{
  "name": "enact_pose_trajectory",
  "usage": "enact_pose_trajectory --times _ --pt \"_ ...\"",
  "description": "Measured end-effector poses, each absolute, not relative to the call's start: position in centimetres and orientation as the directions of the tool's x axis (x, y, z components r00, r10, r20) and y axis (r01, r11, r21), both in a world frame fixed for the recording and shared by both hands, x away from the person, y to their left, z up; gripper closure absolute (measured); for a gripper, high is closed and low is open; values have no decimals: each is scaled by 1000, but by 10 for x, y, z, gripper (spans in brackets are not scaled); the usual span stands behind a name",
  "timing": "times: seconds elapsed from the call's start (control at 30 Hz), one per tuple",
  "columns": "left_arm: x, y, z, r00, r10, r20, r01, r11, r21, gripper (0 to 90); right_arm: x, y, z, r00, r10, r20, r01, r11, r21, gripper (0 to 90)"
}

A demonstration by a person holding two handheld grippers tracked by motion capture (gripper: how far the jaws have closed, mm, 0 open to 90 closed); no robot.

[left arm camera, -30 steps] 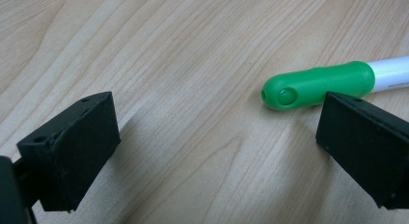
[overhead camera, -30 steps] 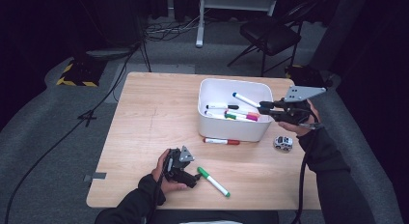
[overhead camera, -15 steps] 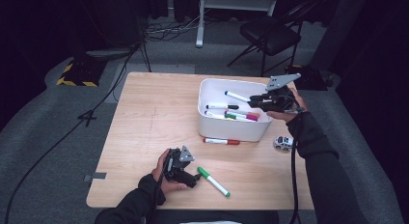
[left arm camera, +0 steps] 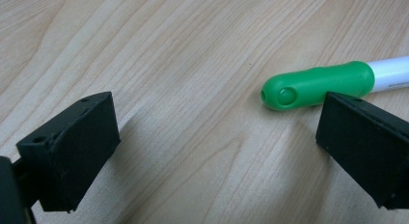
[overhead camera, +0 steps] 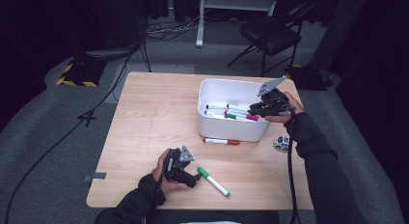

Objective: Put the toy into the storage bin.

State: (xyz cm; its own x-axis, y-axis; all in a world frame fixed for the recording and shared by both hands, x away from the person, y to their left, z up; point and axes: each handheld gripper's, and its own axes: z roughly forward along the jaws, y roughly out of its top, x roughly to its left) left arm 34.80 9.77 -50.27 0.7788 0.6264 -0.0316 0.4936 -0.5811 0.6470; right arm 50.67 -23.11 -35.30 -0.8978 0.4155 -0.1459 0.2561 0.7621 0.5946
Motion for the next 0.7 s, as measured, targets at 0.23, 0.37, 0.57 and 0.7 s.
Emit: enact_pose_trajectory --times 0.23,0.37,0.57,0.7 --pt "348 98 -503 779 627 -31 494 -581 647 16 500 -237 -353 -888 442 -127 272 726 631 711" --pt "348 98 -503 779 627 -31 493 -581 647 16 492 -240 -351 -880 456 -130 260 693 673 696" --pt "348 98 -502 777 628 -35 499 -582 643 17 454 -239 -340 -881 458 -120 192 578 793 648" --pt "349 99 -502 793 609 -20 473 -594 651 18 423 -235 -339 -888 439 -139 136 539 831 618"
